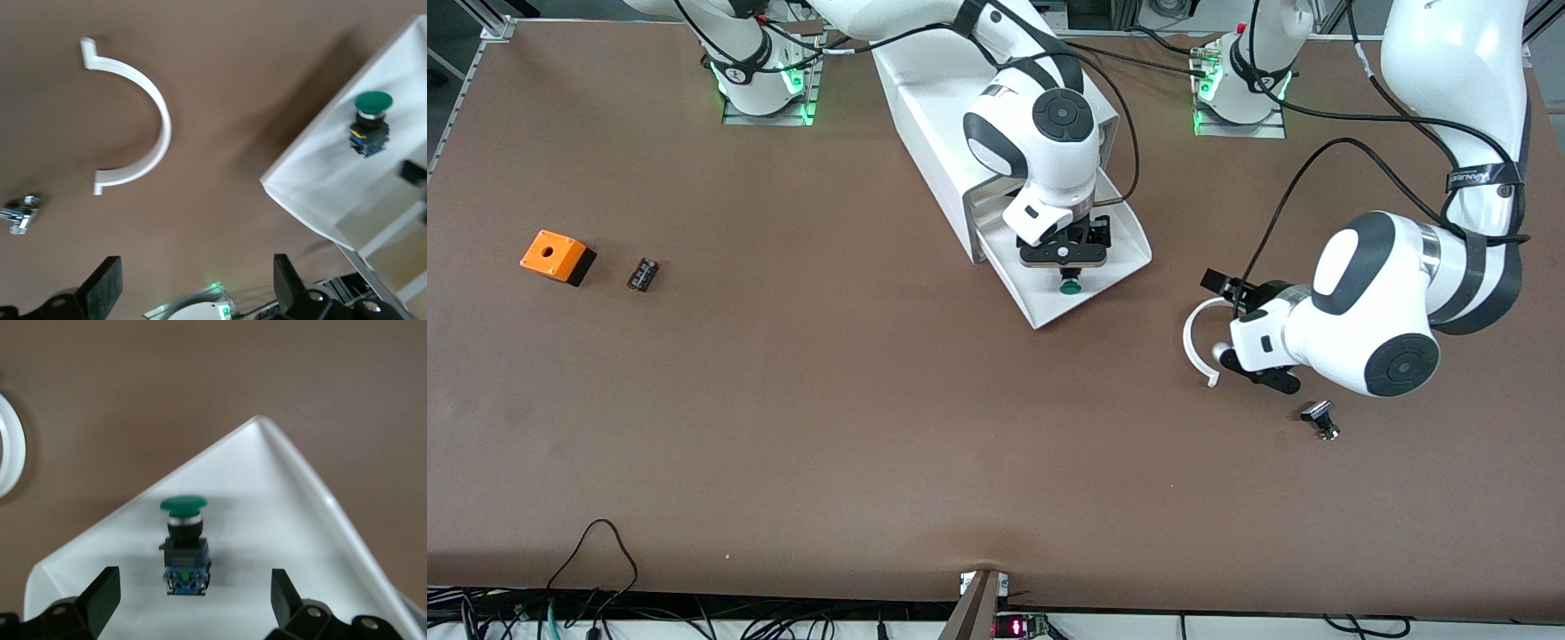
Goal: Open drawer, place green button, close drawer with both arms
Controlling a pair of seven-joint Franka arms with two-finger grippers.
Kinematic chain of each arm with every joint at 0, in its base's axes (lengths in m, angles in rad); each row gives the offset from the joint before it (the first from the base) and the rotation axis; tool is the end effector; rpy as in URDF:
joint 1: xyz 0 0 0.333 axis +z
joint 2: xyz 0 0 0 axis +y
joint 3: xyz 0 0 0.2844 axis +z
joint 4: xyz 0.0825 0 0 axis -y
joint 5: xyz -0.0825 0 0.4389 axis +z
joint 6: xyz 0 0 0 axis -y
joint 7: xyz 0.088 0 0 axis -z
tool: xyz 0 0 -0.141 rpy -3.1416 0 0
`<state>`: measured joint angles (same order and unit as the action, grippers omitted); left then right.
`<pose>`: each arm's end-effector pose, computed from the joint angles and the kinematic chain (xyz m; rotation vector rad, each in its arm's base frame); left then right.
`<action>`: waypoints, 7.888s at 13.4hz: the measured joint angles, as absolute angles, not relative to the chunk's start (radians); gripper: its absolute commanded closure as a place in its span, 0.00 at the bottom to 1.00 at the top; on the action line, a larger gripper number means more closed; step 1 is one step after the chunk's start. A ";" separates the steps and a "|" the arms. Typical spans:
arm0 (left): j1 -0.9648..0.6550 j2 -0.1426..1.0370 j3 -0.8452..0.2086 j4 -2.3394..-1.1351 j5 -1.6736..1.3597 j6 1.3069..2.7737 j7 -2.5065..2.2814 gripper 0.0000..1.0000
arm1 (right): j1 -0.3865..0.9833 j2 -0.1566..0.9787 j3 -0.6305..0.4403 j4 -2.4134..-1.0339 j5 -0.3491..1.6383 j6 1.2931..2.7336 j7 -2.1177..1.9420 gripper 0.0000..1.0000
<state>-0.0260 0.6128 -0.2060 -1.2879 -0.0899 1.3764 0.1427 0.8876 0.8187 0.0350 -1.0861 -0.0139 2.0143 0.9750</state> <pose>0.6628 -0.1497 0.2973 2.8049 -0.5152 -0.7601 0.4951 0.6394 0.2708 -3.0428 0.0907 -0.0827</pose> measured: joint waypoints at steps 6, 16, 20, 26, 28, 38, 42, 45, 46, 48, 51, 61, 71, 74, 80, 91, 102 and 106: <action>-0.035 0.669 -0.201 -1.255 -0.075 1.599 0.005 0.01 | 0.655 0.766 0.016 -1.020 -0.018 1.942 0.756 0.00; -0.276 0.591 -0.226 -1.632 0.122 2.033 -0.947 0.04 | 0.291 0.536 0.009 -1.134 -0.018 1.755 0.403 0.00; -0.330 0.581 -0.225 -1.753 0.159 2.164 -1.127 0.03 | 0.233 0.418 -0.040 -1.293 -0.018 1.775 0.248 0.00; -0.321 0.567 -0.282 -1.796 0.159 2.183 -1.182 0.02 | 0.228 0.179 -0.121 -1.577 -0.017 1.804 0.151 0.00; -0.322 0.559 -0.318 -1.813 0.143 2.182 -1.206 0.02 | 0.228 0.091 -0.126 -1.651 -0.017 1.800 0.151 0.00; -0.322 0.558 -0.407 -1.832 -0.055 2.093 -1.208 0.02 | 0.228 -0.055 -0.145 -1.744 -0.018 1.757 0.162 0.00; -0.323 0.560 -0.429 -1.841 -0.121 2.082 -1.208 0.02 | 0.126 -0.031 -0.064 -1.693 -0.017 1.757 0.163 0.00; -0.323 0.564 -0.433 -1.849 -0.174 2.082 -1.208 0.02 | 0.038 -0.021 0.035 -1.683 -0.017 1.757 0.174 0.00; -0.323 0.565 -0.434 -1.850 -0.177 2.082 -1.208 0.02 | 0.033 -0.020 0.045 -1.677 -0.017 1.757 0.178 0.00; -0.323 0.567 -0.436 -1.850 -0.178 2.082 -1.208 0.02 | 0.028 -0.020 0.064 -1.657 -0.017 1.757 0.179 0.00; -0.323 0.568 -0.438 -1.850 -0.187 2.073 -1.209 0.02 | 0.057 -0.019 0.076 -1.645 -0.018 1.757 0.187 0.00; -0.293 0.562 -0.437 -1.765 -0.075 1.937 -1.203 0.02 | 0.022 -0.010 0.063 -1.622 -0.018 1.649 0.137 0.00; -0.092 0.496 -0.432 -1.526 0.130 1.664 -0.755 0.02 | 0.022 -0.009 0.063 -1.580 -0.018 1.624 0.136 0.00; -0.029 0.440 -0.432 -1.495 0.153 1.657 -0.553 0.02 | 0.013 -0.008 0.061 -1.578 -0.018 1.624 0.136 0.00; 0.054 0.299 -0.386 -1.451 0.154 1.560 -0.184 0.02 | 0.011 -0.008 0.061 -1.572 -0.018 1.623 0.136 0.00; 0.014 -0.065 -0.083 -1.833 0.058 1.795 0.038 0.01 | 0.011 0.006 0.061 -1.571 -0.018 1.612 0.136 0.00; 0.001 -0.061 -0.017 -1.794 -0.001 1.702 0.043 0.01 | 0.011 0.006 0.062 -1.568 -0.018 1.610 0.136 0.00; -0.015 -0.061 -0.041 -1.782 -0.001 1.687 0.044 0.01 | 0.011 0.006 0.062 -1.568 -0.018 1.609 0.136 0.00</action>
